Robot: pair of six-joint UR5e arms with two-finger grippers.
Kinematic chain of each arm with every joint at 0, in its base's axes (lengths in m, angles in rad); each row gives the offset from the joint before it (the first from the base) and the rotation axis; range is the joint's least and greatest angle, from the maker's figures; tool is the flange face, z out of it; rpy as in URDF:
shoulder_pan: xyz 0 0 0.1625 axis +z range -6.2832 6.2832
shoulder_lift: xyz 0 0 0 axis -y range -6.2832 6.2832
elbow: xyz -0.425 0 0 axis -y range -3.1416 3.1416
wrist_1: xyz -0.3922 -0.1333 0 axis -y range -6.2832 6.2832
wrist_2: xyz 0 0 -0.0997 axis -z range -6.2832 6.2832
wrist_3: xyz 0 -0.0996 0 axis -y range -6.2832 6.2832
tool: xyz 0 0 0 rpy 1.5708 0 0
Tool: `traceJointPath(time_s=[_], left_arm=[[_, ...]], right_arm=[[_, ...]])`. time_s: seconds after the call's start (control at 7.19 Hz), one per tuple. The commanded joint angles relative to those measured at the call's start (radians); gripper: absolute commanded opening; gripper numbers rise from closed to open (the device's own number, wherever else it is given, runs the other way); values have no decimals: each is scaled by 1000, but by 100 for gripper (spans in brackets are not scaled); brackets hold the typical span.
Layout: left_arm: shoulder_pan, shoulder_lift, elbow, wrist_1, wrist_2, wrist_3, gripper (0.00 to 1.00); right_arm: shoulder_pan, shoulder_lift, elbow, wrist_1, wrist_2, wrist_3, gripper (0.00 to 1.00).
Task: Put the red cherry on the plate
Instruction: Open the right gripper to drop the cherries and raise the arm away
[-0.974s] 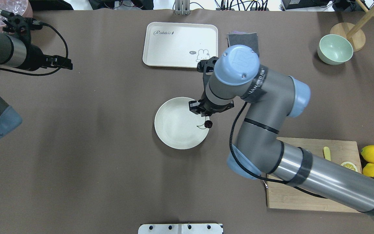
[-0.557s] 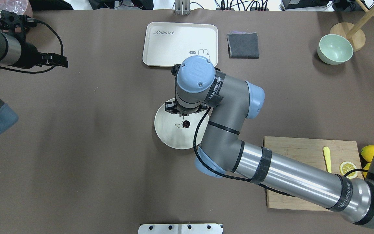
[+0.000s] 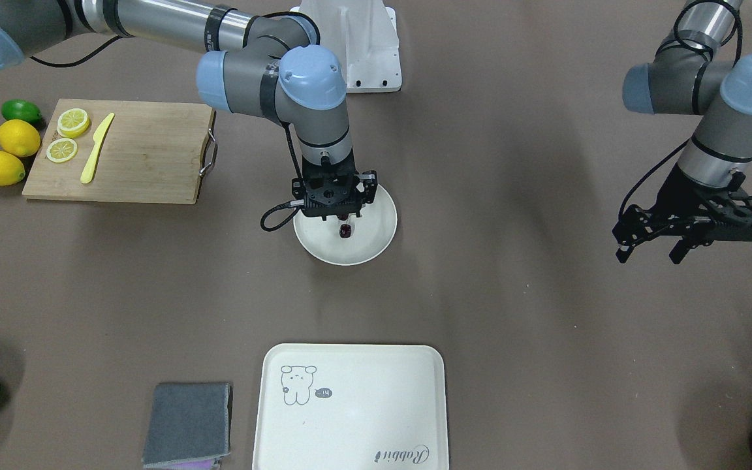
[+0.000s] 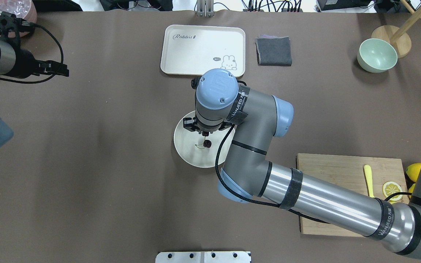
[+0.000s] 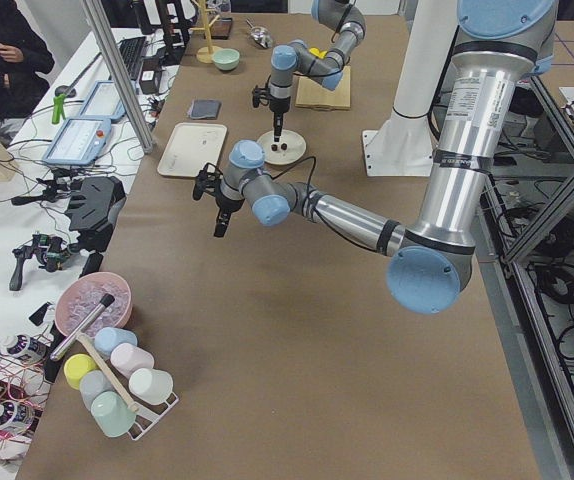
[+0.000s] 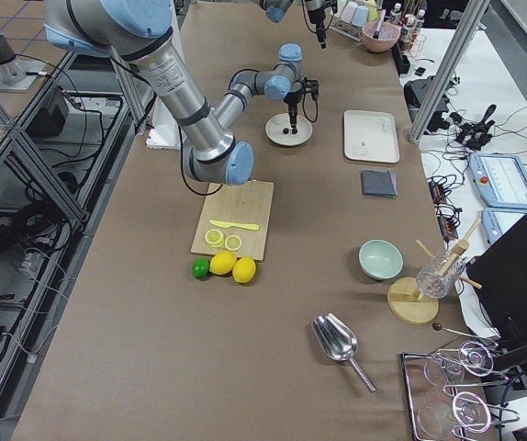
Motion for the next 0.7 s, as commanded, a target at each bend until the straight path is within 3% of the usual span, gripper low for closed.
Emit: traceJointPath(time_s=[0.0,0.14,0.28,0.42,0.56], left_arm=[[-70,80,4,10,0,33,99],[-111,106,5,12,0,154,99],[-172,135,9,21,-36,239,99],[-255,145,17,41,-132,314,99],[-313,177,29,52,-194,406,99]], right_arm=[[120,-28,62,-151,46,-60,100],[231,-85,97,-235,130,-227,100],[357,-204,194,-352,155,-475,100],[513,-328,219,-377,181,-748,100],[659,-440,209,-368,266,-987,100]])
